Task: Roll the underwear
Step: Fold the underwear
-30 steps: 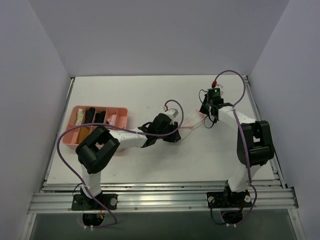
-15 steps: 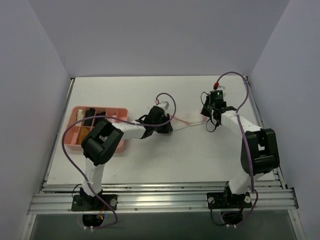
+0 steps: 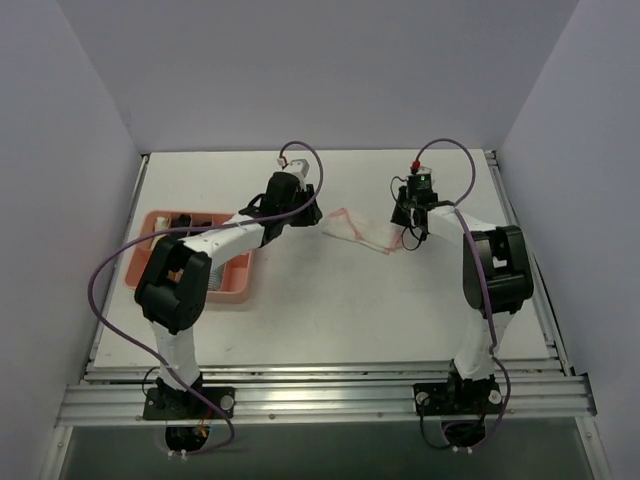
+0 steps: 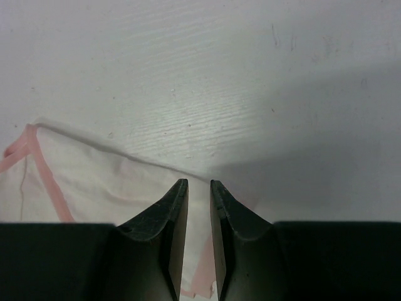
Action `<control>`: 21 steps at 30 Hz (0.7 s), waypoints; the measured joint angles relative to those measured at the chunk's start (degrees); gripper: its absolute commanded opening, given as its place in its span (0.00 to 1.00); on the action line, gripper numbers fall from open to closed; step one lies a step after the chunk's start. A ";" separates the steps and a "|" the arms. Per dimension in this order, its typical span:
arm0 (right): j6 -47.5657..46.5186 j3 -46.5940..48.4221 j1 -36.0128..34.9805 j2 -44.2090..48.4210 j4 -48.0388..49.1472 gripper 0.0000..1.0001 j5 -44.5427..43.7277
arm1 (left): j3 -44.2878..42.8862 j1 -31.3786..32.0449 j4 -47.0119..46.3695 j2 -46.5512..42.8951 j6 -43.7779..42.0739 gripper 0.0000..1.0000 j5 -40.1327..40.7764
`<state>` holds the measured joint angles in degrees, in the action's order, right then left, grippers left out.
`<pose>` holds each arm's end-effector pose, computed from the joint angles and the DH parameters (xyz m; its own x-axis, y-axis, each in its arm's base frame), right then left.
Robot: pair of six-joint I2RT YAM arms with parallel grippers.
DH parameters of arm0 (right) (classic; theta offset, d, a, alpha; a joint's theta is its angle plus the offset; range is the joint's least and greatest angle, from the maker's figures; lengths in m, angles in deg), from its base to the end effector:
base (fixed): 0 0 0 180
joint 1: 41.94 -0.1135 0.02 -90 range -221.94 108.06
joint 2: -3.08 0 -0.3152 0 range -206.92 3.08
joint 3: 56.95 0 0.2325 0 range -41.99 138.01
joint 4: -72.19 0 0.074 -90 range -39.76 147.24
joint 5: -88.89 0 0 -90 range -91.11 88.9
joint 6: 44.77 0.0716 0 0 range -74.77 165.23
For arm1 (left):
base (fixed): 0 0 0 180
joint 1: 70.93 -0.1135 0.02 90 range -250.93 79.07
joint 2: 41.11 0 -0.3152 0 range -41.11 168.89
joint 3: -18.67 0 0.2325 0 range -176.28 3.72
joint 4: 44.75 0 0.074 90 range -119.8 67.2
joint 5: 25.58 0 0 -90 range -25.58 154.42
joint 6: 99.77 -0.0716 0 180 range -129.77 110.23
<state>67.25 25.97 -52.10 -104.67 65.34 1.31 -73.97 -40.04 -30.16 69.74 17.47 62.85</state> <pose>0.4433 0.0825 0.2396 -0.5586 0.2805 -0.7806 -0.0024 0.9406 0.3396 0.4070 -0.2458 0.2565 -0.6573 -0.1400 -0.7406 0.2611 0.8795 -0.3979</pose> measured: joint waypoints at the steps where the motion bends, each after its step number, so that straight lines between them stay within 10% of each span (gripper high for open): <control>1: -0.17 0.81 0.00 -1.44 0.04 0.18 0.04 | 0.85 0.50 -0.31 -1.68 -0.07 0.42 -0.39; 21: 5.38 -14.32 -11.06 5.11 4.98 0.18 -5.51 | 15.72 0.81 2.71 -13.40 0.44 0.43 -3.19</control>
<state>72.63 11.65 -63.16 -99.55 70.32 -4.20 -58.26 -39.23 -27.45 56.34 17.91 59.66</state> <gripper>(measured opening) 0.174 0.428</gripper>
